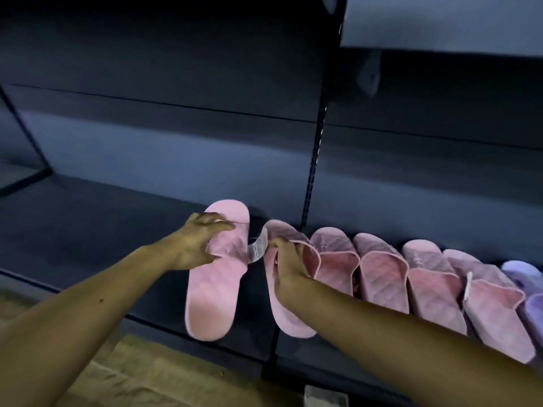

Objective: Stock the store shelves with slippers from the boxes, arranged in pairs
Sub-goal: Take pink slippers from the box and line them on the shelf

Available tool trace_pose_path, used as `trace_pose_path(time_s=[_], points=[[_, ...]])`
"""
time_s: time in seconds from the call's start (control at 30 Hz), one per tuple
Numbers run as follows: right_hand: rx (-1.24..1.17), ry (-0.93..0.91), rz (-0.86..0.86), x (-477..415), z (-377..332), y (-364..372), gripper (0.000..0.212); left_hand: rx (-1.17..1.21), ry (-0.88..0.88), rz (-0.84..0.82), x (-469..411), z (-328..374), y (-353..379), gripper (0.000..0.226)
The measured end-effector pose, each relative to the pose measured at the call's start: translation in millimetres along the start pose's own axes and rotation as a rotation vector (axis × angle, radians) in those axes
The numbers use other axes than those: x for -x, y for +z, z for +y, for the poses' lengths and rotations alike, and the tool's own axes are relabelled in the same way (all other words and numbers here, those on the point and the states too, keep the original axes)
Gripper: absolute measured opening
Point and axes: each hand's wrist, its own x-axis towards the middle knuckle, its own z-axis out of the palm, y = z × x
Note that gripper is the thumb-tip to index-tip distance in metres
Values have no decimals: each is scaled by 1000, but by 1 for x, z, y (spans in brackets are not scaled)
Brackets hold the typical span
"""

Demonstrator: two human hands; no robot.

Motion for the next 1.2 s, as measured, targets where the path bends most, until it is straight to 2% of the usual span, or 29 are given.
trace_pose_path(time_s=[0.07,0.1,0.13,0.2,0.27,0.33,0.4,0.43,0.53,0.6,0.67,0.7,0.87,1.1,1.2], points=[[-71,69,-134,-3,7,-2,14,8,1,11,-11,-6,13,70],[-4,118,-198,-11,12,-6,8,23,-4,13,-16,-7,18,69],[95,126,-271,-18,18,-12,10,42,-8,5,-20,-6,22,69],[426,-2,-402,-28,23,-28,34,83,16,-9,-28,-2,34,67],[944,-169,-499,-36,30,-44,54,155,20,-27,-31,2,49,63],[1406,-319,-582,-42,38,-63,64,137,-34,-60,-31,1,69,65],[1620,-366,-617,-43,48,-75,65,46,-110,-96,-22,3,82,67],[1665,-363,-630,-44,53,-78,65,1,-159,-33,-15,6,87,65],[1727,-379,-626,-44,60,-76,67,-88,-158,194,11,29,89,45],[1753,-356,-629,-44,62,-71,67,-67,-173,113,21,40,98,55],[1740,-301,-613,-46,67,-65,65,-23,-222,-102,19,43,113,73],[1717,-282,-608,-49,70,-63,66,-13,-233,-144,15,44,115,72],[1659,-342,-525,-66,88,-53,70,6,-217,-179,-16,44,113,58],[1530,-202,-400,-78,75,-28,66,119,-250,-183,-63,17,130,53],[1519,-211,-378,-88,72,-26,66,146,-269,-185,-75,16,134,49]])
